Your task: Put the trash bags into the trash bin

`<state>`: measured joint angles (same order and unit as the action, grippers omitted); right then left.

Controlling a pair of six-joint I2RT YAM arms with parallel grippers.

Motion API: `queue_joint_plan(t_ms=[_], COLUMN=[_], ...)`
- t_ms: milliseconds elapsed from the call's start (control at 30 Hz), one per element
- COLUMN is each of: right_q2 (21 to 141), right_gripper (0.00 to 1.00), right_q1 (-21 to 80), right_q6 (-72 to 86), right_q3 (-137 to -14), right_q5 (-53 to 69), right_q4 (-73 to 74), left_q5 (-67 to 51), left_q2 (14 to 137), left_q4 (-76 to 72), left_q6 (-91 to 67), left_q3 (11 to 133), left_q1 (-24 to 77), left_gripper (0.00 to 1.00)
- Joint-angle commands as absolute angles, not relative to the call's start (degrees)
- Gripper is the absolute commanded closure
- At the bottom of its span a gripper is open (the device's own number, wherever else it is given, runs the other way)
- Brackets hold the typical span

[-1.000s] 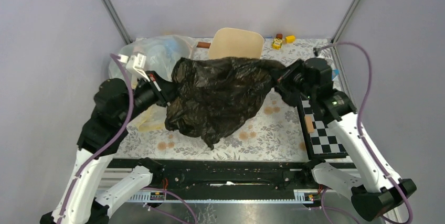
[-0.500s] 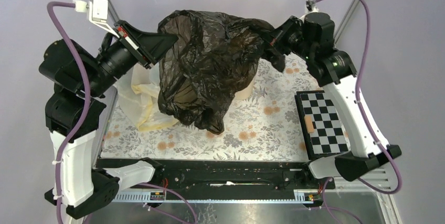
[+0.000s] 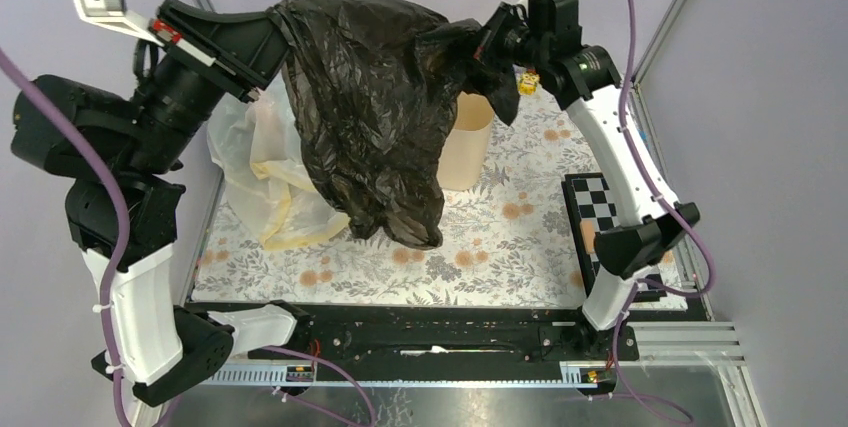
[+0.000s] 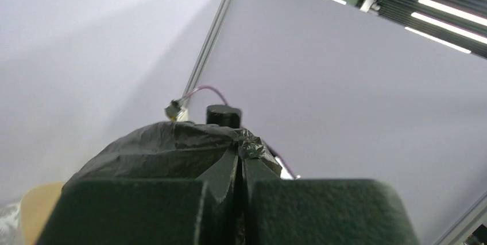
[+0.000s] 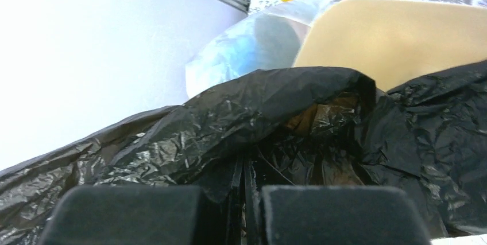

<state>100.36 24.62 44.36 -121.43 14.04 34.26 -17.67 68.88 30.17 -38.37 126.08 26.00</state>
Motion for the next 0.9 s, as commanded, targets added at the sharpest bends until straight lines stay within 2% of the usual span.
queue_joint_plan(t_ms=[0, 200, 500, 867], right_q2=[105.1, 107.7, 101.6, 86.3], right_gripper=[1.0, 1.0, 1.0, 1.0], right_q1=[27.2, 28.5, 28.3, 28.7], right_q6=[42.4, 43.1, 40.1, 39.0], right_q3=[-134.2, -138.6, -123.0, -106.6], right_q5=[17.3, 17.3, 7.3, 7.5], right_q4=[37.5, 37.9, 37.7, 36.8], left_q5=[-16.4, -13.5, -12.4, -10.6], left_q2=[69.4, 67.2, 67.8, 68.4], left_q4=[22.2, 19.5, 19.0, 15.8], left_q6=[-39.8, -38.9, -38.3, -37.7], left_q3=[129.5, 128.6, 123.7, 122.3], left_q1=[25.8, 25.8, 25.8, 25.8], left_gripper=[1.0, 1.0, 1.0, 1.0])
